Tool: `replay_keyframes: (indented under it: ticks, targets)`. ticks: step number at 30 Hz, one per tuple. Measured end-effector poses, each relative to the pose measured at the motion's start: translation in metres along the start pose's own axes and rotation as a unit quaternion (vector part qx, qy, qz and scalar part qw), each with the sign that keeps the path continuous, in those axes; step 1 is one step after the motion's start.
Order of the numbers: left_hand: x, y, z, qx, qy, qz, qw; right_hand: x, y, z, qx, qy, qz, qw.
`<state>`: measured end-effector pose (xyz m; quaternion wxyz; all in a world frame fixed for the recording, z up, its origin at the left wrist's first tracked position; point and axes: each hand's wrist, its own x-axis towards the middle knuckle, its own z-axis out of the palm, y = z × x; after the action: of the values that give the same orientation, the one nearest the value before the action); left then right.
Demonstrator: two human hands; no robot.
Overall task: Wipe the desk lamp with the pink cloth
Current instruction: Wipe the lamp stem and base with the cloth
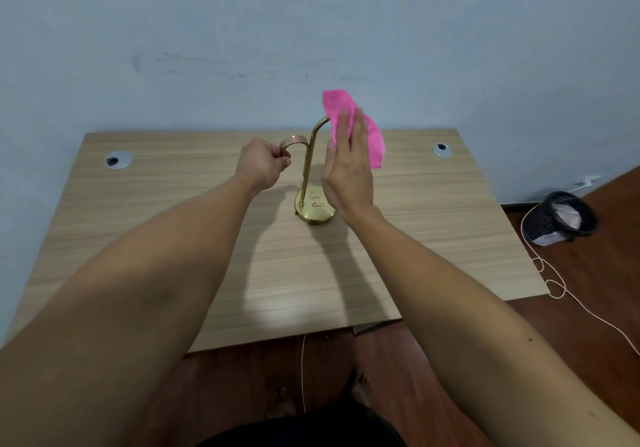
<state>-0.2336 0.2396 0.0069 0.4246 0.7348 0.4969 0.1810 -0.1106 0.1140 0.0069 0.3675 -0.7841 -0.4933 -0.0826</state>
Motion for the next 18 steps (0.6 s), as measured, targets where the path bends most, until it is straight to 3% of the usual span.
replay_keyframes:
  ticks: [3,9,11,13,15,18]
  targets:
    - [-0.001,0.0,0.0,-0.001,0.0,-0.001,1.0,0.002,-0.004,0.0,0.023,0.006,0.08,0.996]
    - [0.001,0.0,0.0,-0.004,-0.003,0.001,1.0,-0.003,0.007,0.009,-0.093,-0.031,-0.113,0.989]
    - [0.001,0.0,0.0,-0.005,-0.005,-0.002,1.0,-0.001,0.007,0.006,-0.093,-0.013,-0.079,0.992]
    - [0.001,0.0,0.001,-0.005,-0.004,-0.003,1.0,0.004,0.003,0.002,-0.063,0.019,0.025,0.998]
    - [0.001,-0.001,0.001,-0.003,-0.001,0.001,1.0,0.013,0.001,-0.002,-0.072,0.046,0.076,0.993]
    - [0.002,-0.002,0.0,0.0,-0.003,0.005,1.0,0.023,-0.002,-0.01,-0.165,0.051,-0.012,0.985]
